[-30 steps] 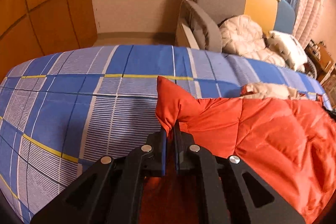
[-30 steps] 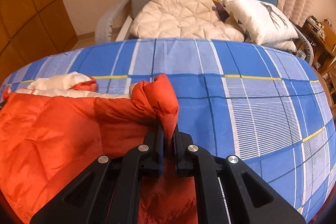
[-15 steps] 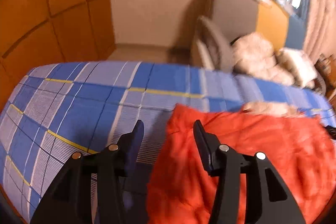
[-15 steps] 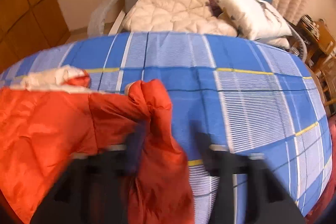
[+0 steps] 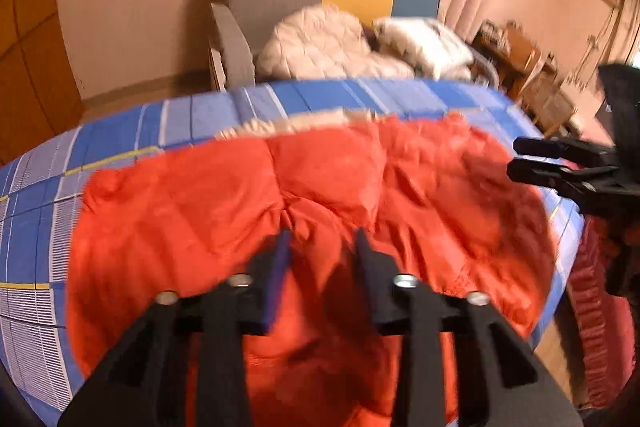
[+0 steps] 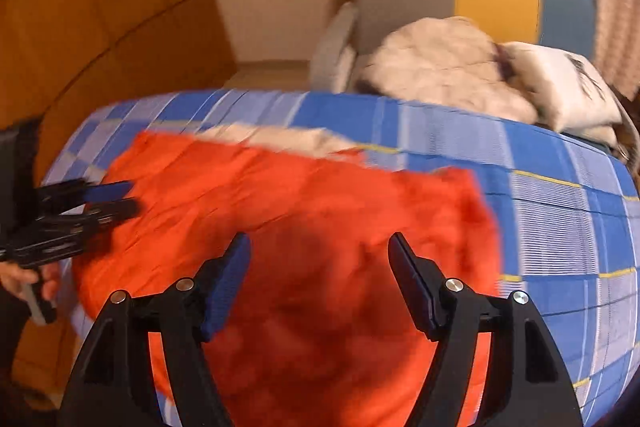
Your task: Fold large clothes
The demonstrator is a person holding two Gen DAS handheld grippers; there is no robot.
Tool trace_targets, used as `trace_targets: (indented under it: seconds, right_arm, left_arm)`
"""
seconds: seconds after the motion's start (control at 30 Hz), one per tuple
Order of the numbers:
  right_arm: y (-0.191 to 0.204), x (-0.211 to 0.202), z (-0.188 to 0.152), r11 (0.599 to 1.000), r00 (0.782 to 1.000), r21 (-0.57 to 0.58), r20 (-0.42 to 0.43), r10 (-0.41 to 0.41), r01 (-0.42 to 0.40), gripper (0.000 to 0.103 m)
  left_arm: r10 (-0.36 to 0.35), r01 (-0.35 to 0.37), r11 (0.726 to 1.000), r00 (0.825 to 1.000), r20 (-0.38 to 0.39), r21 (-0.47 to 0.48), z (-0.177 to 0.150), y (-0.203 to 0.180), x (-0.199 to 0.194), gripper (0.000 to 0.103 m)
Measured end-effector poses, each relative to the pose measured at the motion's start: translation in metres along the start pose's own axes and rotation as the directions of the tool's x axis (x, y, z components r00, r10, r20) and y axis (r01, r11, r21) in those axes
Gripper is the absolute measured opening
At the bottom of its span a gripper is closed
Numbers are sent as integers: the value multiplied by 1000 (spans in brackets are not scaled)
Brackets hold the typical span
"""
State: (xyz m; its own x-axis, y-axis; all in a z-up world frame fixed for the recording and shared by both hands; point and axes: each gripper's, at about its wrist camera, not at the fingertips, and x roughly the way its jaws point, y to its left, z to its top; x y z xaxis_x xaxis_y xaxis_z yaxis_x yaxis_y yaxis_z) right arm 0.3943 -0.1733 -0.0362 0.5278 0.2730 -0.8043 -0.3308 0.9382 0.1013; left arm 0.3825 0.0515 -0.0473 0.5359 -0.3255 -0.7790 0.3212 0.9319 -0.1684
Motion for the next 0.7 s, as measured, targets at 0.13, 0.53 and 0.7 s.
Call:
trace_targets:
  seconds: [0.13, 0.53, 0.7]
  right_arm:
    - [23, 28, -6, 998, 998, -56, -44, -45, 43, 60]
    - [19, 89, -4, 981, 979, -41, -67, -192, 189, 60]
    - [14, 86, -7, 985, 983, -10, -57, -173, 173, 60]
  left_arm:
    - [22, -22, 999, 1000, -22, -30, -1, 0, 20, 9]
    - [180, -176, 964, 984, 2, -201, -11, 31, 60, 2]
    - [207, -191, 961, 977, 61, -202, -17, 21, 29, 18]
